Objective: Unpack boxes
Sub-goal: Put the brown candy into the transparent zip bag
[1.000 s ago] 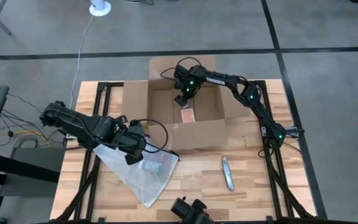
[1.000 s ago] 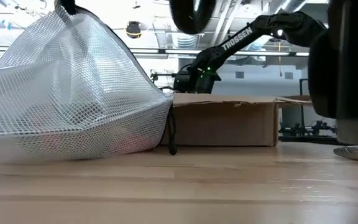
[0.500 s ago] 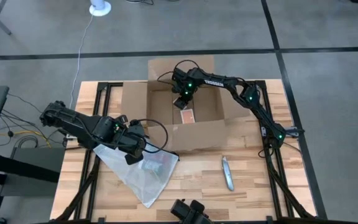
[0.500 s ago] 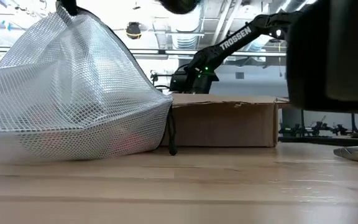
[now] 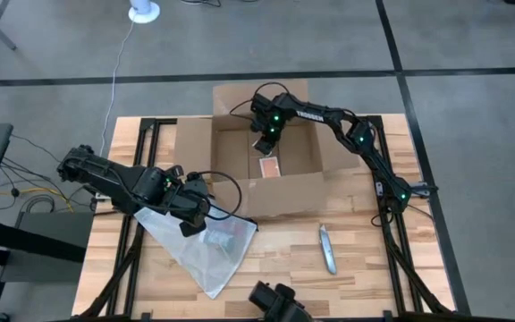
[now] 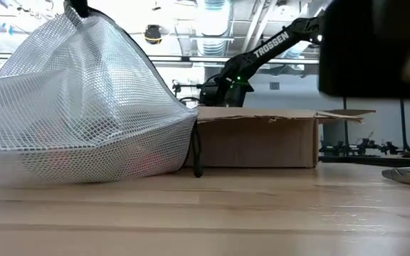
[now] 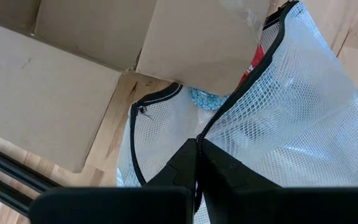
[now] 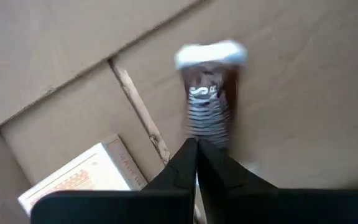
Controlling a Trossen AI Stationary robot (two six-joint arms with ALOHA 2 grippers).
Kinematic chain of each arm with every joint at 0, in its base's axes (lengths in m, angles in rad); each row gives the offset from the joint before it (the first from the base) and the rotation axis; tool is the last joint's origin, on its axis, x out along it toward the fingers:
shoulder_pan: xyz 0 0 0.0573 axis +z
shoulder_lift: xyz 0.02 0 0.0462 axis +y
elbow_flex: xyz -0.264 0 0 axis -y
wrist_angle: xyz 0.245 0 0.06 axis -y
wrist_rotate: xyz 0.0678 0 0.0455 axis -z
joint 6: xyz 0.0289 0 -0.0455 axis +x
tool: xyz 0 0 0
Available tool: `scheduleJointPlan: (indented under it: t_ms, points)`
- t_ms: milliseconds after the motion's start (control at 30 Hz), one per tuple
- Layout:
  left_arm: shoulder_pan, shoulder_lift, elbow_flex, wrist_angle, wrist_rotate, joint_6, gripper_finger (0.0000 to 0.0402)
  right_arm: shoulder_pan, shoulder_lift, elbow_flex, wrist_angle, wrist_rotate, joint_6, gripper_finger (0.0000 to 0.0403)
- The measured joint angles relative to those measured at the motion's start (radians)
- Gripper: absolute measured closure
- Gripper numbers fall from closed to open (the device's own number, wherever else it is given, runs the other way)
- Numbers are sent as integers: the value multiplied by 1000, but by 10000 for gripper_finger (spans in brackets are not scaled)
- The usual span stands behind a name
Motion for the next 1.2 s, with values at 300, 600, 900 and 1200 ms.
scheduleJointPlan:
  t_ms: [300, 600, 900, 1200]
  points:
    - [0, 0, 0, 0, -2, 17, 402, 0, -3, 174, -93, -47, -45, 403]
    - [0, 0, 0, 0, -3, 11, 402, -2, -4, 195, -101, -47, -60, 403]
    - [0, 0, 0, 0, -8, 11, 402, -2, -4, 196, -73, -47, -57, 403]
    - [0, 0, 0, 0, -50, 12, 402, -21, 0, 161, -159, -47, -60, 312]
